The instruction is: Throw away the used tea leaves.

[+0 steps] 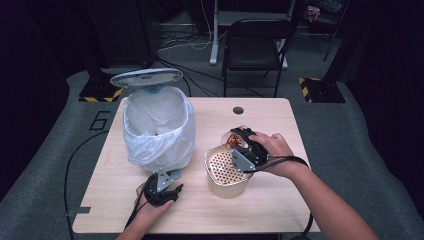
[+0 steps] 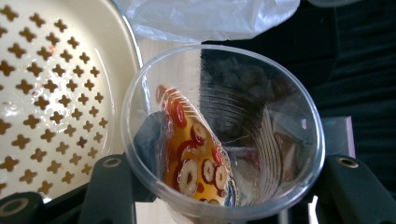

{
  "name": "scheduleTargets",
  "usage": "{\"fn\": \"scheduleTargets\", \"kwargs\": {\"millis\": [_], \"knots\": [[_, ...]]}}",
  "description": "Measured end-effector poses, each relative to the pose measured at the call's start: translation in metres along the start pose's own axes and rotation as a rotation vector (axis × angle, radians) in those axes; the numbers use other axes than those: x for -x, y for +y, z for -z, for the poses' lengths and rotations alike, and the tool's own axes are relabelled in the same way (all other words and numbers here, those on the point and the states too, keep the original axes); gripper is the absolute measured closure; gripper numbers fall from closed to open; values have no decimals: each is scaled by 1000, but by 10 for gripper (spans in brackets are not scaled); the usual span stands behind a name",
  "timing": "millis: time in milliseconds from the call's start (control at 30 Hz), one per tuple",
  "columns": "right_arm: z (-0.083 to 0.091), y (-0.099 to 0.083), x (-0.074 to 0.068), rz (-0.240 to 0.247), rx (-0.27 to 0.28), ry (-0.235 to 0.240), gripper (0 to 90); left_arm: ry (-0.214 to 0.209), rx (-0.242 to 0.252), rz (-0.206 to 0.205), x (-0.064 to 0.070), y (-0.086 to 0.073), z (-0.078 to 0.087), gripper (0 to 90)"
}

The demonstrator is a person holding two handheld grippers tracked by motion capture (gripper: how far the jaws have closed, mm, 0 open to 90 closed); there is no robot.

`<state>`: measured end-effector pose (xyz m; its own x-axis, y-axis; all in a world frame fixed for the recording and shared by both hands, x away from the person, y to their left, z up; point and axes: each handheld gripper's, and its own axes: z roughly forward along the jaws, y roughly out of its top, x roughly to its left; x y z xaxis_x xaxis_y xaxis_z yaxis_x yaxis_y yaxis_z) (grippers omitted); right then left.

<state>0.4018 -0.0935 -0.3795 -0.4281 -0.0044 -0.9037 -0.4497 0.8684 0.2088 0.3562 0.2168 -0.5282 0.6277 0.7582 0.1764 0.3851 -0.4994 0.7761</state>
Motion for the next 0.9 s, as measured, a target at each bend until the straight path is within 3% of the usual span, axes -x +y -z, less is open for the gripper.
{"fn": "scheduleTargets", "kwargs": {"millis": [167, 267, 300, 367, 433, 533, 667, 700, 767, 900], "knots": [[2, 7, -8, 166, 8, -58, 428, 0, 0, 0, 0, 0, 0, 362], [2, 9, -12, 233, 2, -76, 428, 0, 0, 0, 0, 0, 0, 362], [2, 10, -14, 291, -6, -96, 428, 0, 0, 1, 0, 0, 0, 362], [3, 11, -18, 343, -13, -109, 429, 0, 0, 0, 0, 0, 0, 362], [4, 12, -23, 419, -32, -155, 430, 0, 0, 0, 0, 0, 0, 362], [6, 14, -26, 564, -36, -200, 431, 0, 0, 1, 0, 0, 0, 362], [7, 14, -32, 656, -55, -252, 432, -1, 0, 1, 0, 0, 0, 362], [7, 14, -33, 696, -69, -215, 431, 0, 0, 1, 0, 0, 0, 362], [6, 15, -35, 749, -67, -226, 431, 0, 0, 0, 0, 0, 0, 362], [4, 13, -40, 766, -78, -243, 431, 0, 0, 0, 0, 0, 0, 362]]}}
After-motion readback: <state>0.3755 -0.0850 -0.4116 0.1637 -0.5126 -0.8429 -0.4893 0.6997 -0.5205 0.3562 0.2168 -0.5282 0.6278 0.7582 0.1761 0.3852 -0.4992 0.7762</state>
